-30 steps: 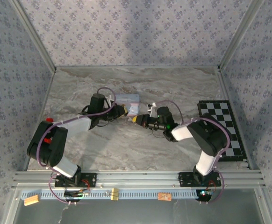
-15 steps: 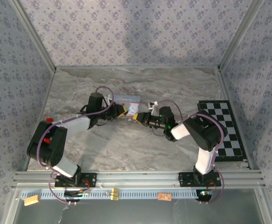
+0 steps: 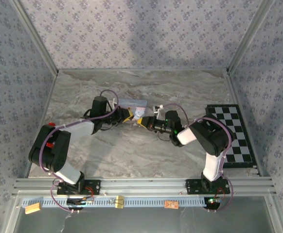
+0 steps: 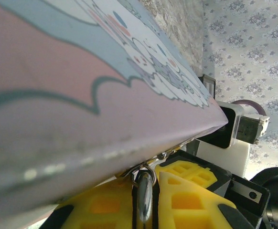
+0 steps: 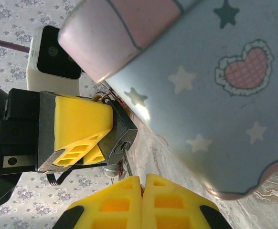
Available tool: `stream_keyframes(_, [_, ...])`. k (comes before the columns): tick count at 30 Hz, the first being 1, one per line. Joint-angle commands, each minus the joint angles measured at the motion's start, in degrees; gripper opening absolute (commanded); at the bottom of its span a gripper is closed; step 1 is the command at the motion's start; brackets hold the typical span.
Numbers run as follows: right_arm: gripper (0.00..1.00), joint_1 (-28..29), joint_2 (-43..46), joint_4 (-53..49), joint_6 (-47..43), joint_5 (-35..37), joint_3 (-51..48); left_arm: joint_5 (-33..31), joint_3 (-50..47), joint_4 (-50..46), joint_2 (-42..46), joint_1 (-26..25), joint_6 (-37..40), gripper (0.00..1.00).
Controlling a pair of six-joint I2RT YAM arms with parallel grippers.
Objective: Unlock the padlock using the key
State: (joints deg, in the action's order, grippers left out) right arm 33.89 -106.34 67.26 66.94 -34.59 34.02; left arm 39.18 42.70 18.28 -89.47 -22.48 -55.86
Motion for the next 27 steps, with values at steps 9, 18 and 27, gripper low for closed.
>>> stream_keyframes(9, [0.00, 0.1, -0.8, 2.8, 0.6, -1.8, 1.5, 4.9, 0.9, 5.7, -0.4, 0.9, 0.0, 0.00])
stream_keyframes(18, [0.00, 0.0, -0.8, 4.2, 0.3, -1.8, 1.1, 6.1, 0.8, 5.5, 0.0, 1.1, 0.0, 0.00])
stream_keyframes(27, [0.00, 0.0, -0.3, 4.5, 0.3, -1.7, 1.0, 6.2, 0.4, 5.4, 0.1, 1.1, 0.2, 0.00])
